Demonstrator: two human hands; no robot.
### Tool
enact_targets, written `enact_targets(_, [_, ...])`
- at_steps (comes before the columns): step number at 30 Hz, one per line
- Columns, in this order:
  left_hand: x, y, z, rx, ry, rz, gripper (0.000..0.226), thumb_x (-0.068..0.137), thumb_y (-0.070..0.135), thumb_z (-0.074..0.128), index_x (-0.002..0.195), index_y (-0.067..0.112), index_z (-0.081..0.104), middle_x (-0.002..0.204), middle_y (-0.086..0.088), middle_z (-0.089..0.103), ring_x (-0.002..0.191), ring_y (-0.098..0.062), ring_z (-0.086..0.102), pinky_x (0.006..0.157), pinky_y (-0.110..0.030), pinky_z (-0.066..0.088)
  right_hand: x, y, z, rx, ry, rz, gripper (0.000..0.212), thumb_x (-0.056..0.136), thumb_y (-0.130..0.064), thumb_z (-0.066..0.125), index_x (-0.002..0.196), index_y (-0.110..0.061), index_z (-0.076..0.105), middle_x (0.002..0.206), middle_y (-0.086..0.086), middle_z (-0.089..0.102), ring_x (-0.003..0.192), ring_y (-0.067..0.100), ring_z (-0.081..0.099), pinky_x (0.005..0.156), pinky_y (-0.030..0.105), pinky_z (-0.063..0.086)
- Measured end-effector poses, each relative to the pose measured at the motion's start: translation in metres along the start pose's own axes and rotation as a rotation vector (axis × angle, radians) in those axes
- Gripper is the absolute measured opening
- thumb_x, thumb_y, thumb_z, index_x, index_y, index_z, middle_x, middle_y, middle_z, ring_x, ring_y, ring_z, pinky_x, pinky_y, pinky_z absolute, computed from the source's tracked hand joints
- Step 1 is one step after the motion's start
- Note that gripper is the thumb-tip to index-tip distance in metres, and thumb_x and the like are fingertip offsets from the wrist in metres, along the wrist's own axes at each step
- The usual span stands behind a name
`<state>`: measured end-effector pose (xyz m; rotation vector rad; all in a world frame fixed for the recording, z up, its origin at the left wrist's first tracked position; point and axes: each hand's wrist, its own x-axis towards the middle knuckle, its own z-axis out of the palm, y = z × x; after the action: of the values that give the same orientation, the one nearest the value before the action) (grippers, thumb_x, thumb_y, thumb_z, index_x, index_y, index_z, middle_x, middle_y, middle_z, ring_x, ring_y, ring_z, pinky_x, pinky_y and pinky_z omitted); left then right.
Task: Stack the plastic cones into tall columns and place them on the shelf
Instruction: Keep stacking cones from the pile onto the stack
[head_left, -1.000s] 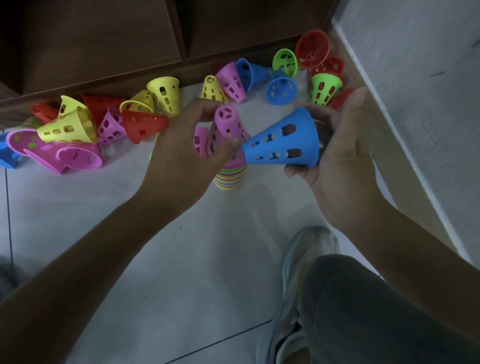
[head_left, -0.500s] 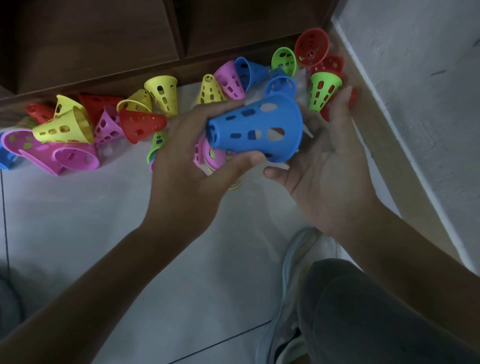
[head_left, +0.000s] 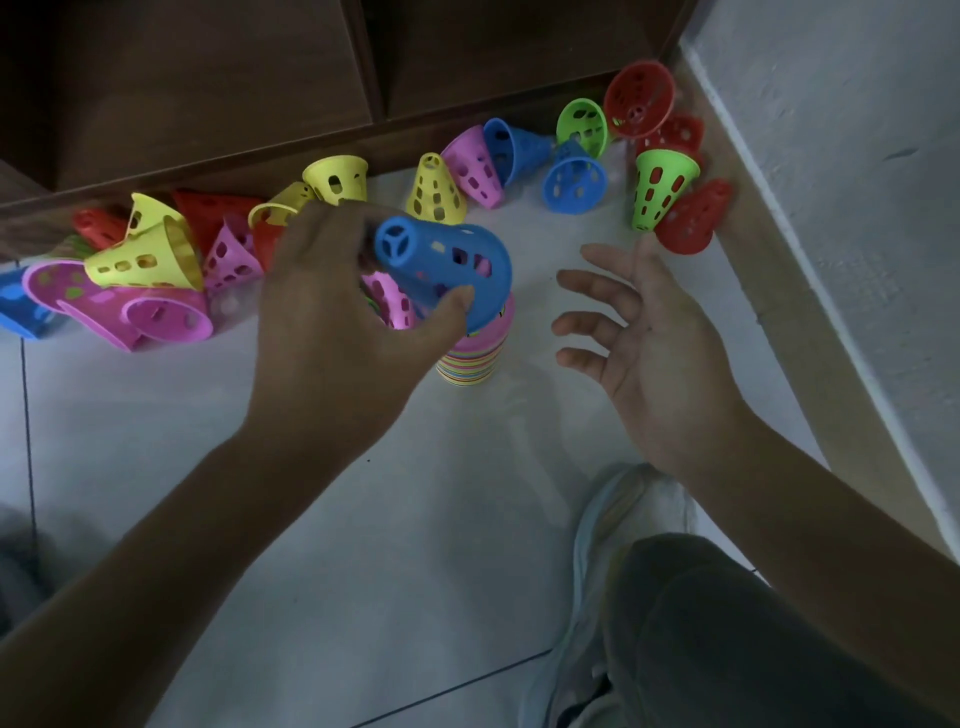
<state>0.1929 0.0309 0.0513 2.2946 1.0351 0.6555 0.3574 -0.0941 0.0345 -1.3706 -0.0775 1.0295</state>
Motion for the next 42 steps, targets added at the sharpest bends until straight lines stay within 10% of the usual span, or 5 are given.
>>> enact_targets(13, [0.037, -0.01, 0.001, -0.187, -0.049, 0.021, 0.035, 0.095, 0.052, 0.049, 0.109, 0.024, 0.064, 0.099, 0.009, 0.057, 0.092, -0.007, 0.056, 0.078, -0.025, 0.049, 0.046, -0.005, 0.001, -0.301, 0.067, -0.13, 0.03, 0.107, -0.03, 0.042, 0.114, -0.015, 0.067, 0.111, 0.007, 0.071, 0.091, 0.017, 0.066, 0.07, 0.035, 0.059])
enact_targets(20, [0.079, -0.034, 0.025, -0.257, -0.172, -0.083, 0.032, 0.092, 0.047, 0.056, 0.11, 0.022, 0.067, 0.101, 0.015, 0.066, 0.096, -0.002, 0.061, 0.081, -0.025, 0.052, 0.128, -0.002, -0.03, -1.042, 0.007, -0.435, 0.026, 0.101, -0.031, 0.057, 0.12, -0.015, 0.064, 0.123, 0.001, 0.06, 0.112, 0.01, 0.053, 0.098, 0.027, 0.045])
enact_targets(28, [0.116, -0.066, 0.074, -0.069, -0.211, 0.009, 0.03, 0.093, 0.041, 0.066, 0.115, 0.02, 0.064, 0.112, 0.007, 0.054, 0.108, -0.013, 0.053, 0.092, -0.028, 0.042, 0.189, -0.033, -0.052, -1.808, -0.006, -0.826, 0.061, 0.093, -0.054, 0.054, 0.141, -0.017, 0.048, 0.141, 0.016, 0.045, 0.13, 0.039, 0.04, 0.105, 0.046, 0.035])
enact_targets(42, [0.164, -0.086, 0.125, 0.228, -0.422, -0.042, 0.075, 0.083, 0.049, 0.075, 0.147, 0.037, 0.038, 0.149, -0.004, 0.028, 0.137, -0.032, 0.029, 0.113, -0.049, 0.036, 0.254, -0.059, -0.056, -2.17, -0.079, -0.71, 0.077, 0.091, -0.06, 0.055, 0.154, -0.023, 0.033, 0.151, 0.021, 0.035, 0.127, 0.041, 0.046, 0.091, 0.052, 0.049])
